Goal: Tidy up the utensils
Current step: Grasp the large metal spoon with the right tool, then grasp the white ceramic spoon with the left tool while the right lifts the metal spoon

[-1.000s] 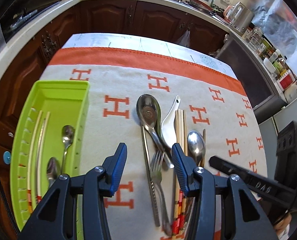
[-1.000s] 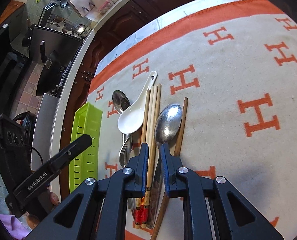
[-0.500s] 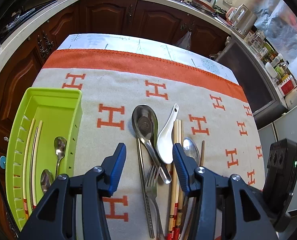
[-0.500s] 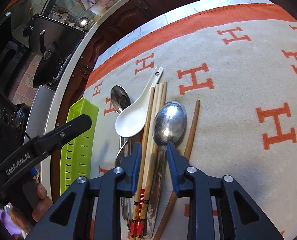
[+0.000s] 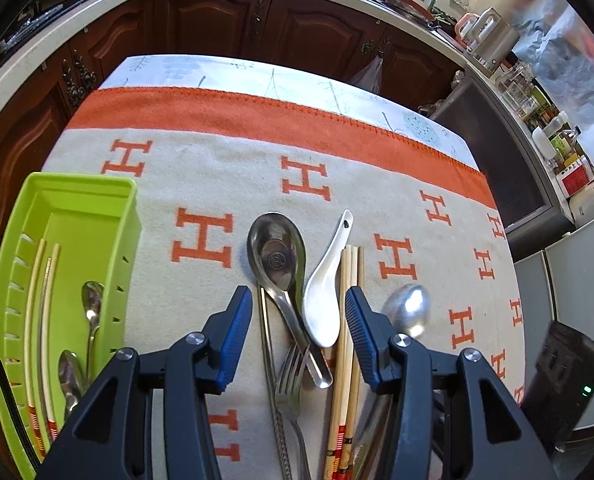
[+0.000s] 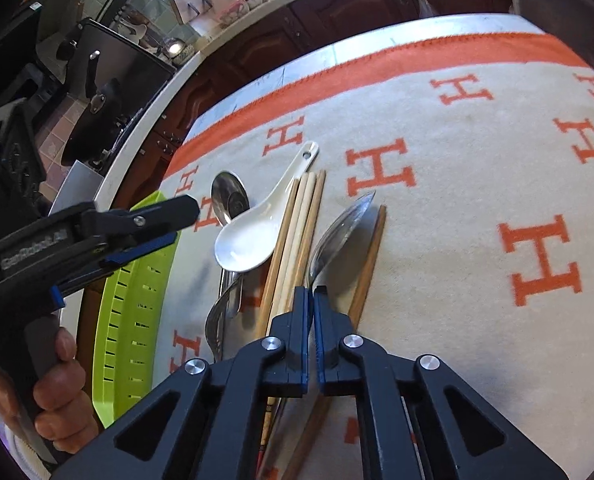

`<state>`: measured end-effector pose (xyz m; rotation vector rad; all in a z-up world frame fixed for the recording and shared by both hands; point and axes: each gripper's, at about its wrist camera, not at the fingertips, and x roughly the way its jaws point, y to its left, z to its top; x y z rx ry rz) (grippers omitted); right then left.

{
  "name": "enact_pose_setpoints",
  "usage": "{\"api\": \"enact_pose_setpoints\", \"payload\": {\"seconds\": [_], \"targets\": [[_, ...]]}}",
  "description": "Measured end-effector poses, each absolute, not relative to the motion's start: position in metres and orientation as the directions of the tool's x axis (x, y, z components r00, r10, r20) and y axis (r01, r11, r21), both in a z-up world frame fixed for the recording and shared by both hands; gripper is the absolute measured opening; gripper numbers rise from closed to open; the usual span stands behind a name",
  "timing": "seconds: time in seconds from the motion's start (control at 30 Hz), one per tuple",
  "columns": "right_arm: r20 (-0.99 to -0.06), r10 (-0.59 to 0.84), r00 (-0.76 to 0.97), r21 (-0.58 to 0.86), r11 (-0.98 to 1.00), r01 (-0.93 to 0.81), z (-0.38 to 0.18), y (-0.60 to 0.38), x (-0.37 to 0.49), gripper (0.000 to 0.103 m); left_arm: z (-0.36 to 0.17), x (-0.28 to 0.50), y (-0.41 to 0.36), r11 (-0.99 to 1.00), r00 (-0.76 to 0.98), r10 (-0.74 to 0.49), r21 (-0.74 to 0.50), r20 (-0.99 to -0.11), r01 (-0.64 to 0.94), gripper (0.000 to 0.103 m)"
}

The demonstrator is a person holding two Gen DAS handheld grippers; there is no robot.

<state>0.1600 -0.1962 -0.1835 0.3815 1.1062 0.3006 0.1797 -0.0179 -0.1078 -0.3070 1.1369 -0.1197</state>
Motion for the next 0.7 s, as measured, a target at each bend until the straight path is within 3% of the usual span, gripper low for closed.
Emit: {"api": "enact_pose_setpoints", "payload": {"seconds": [0.23, 0.33, 0.5, 0.6, 0.67, 0.7], "targets": [[-0.761, 0.414, 0.500, 0.459, 0.888, -0.037, -0.160, -0.218, 0.153, 0.003, -0.124, 0.190, -0.029, 0.950, 0.386, -0.251, -0.302, -0.888, -0.075, 0.046], [-0.754, 0.413, 0.511, 0.465, 0.885, -0.030, -0.156, -0.227, 0.152, 0.003, -0.130, 0.193, -0.031, 0.953, 0.380, -0.241, -0.292, -0.893, -0.084, 0.040], [-0.752, 0.417, 0.511, 0.474, 0.880, -0.020, -0.155, -0.236, 0.151, 0.003, -0.138, 0.195, -0.036, 0.962, 0.382, -0.207, -0.258, -0.900, -0.086, 0.038], [-0.750, 0.422, 0.509, 0.482, 0.876, -0.017, -0.152, -0.252, 0.141, 0.003, -0.143, 0.195, -0.038, 0.964, 0.375, -0.203, -0.252, -0.904, -0.085, 0.025], [-0.750, 0.425, 0.508, 0.484, 0.875, -0.018, -0.152, -0.253, 0.140, 0.003, -0.147, 0.195, -0.039, 0.963, 0.367, -0.206, -0.254, -0.907, -0.086, 0.010], [-0.750, 0.425, 0.507, 0.484, 0.875, -0.018, -0.152, -0.254, 0.139, 0.003, -0.148, 0.195, -0.040, 0.963, 0.366, -0.209, -0.256, -0.907, -0.085, 0.009]]}}
